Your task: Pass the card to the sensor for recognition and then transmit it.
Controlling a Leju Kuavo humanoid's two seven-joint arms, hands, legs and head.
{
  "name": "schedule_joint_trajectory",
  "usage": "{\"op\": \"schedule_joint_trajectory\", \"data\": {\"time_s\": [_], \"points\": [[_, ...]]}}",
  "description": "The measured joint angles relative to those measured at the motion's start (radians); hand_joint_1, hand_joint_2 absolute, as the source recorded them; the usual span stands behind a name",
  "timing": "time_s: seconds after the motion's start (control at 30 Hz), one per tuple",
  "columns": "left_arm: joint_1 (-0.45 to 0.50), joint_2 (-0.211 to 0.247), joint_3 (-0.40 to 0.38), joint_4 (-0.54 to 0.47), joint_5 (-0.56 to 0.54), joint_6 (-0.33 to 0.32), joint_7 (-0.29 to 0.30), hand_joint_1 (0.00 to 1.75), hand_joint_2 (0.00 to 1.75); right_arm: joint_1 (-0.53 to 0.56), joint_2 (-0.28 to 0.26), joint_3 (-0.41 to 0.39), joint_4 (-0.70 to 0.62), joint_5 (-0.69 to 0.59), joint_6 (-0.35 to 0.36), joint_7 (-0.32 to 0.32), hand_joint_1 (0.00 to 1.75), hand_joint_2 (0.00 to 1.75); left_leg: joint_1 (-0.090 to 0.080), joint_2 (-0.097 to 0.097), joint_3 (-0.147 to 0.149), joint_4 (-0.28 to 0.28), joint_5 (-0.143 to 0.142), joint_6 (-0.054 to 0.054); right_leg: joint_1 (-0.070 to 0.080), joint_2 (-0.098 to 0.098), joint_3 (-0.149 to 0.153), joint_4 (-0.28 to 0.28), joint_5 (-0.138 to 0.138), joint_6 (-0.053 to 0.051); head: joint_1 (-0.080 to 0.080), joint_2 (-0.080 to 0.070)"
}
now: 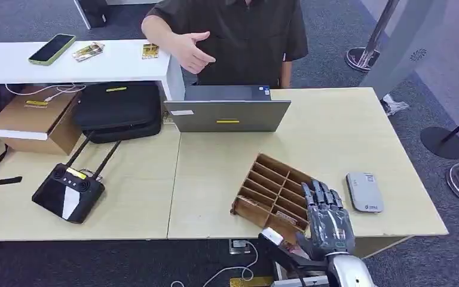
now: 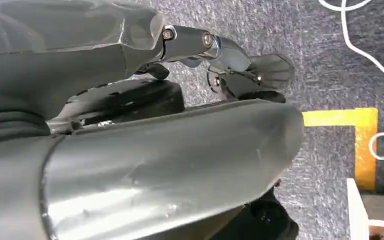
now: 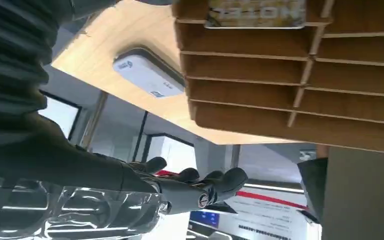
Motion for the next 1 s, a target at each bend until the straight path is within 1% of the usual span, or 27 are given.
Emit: {"op": "schedule_joint_trajectory", "data": {"time_s": [0.23,0.47,0.73,0.93,1.0], "points": [[-0.012,-0.005,0.0,0.0,0.005,0.0,0.0,0.0,0.0,-0.051,0.056,0.021,0.063,0.048,0.038,0.009,0.0,1.75,0.0,0.0,0.0,0.0,0.0,0.0,0.0,0.0,0.0,0.0,0.0,0.0,0.0,0.0],[-0.021,-0.006,0.0,0.0,0.006,-0.002,0.007,0.0,0.0,-0.08,0.094,0.021,0.097,0.06,0.073,0.002,0.0,1.75,0.0,0.0,0.0,0.0,0.0,0.0,0.0,0.0,0.0,0.0,0.0,0.0,0.0,0.0],[-0.025,-0.006,0.0,0.0,0.009,-0.005,0.009,0.0,0.0,-0.09,0.108,0.021,0.111,0.069,0.08,-0.002,0.0,1.75,0.0,0.0,0.0,0.0,0.0,0.0,0.0,0.0,0.0,0.0,0.0,0.0,0.0,0.0],[-0.026,-0.006,0.002,0.0,0.028,-0.008,0.01,0.0,0.0,-0.115,0.118,0.024,0.138,0.088,0.08,-0.024,0.0,1.75,0.0,0.0,0.0,0.0,0.0,0.0,0.0,0.0,0.0,0.0,0.0,0.0,0.0,0.0],[-0.025,-0.006,0.005,0.0,0.038,-0.008,0.008,0.0,0.0,-0.117,0.118,0.024,0.14,0.087,0.095,-0.028,0.0,1.75,0.0,0.0,0.0,0.0,0.0,0.0,0.0,0.0,0.0,0.0,0.0,0.0,0.0,0.0]]}}
